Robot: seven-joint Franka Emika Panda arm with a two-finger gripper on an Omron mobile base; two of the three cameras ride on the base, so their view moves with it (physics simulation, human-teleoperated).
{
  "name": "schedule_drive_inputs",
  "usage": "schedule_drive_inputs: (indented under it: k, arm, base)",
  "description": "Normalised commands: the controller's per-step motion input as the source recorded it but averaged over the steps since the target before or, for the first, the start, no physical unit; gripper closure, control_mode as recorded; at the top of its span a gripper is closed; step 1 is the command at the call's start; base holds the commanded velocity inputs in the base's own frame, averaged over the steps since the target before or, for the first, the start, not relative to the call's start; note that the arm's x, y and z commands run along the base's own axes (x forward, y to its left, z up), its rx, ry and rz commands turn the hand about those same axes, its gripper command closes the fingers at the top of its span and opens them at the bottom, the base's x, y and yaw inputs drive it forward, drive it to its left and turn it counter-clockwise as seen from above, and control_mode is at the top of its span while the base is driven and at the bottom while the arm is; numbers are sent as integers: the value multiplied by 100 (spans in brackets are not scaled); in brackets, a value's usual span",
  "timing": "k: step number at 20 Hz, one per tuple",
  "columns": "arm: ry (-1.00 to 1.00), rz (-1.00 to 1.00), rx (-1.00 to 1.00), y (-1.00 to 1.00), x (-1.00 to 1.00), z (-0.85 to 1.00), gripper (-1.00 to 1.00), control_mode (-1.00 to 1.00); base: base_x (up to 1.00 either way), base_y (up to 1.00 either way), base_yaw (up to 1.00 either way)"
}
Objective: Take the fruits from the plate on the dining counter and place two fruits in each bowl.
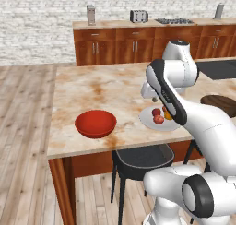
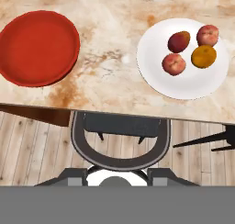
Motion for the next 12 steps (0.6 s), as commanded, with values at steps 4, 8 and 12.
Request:
schedule_drive_inputs:
  k: [4,8,12]
  arm:
    - [0,0,0,-28,1,-29,-100,-100]
    - [1,-13,0,-52,52,-46,-100,-100]
    - [6,-16,0,-68,65,-51,-100,-100]
  base:
    - [0,0,0]
    - [0,0,0]
    - [0,0,0]
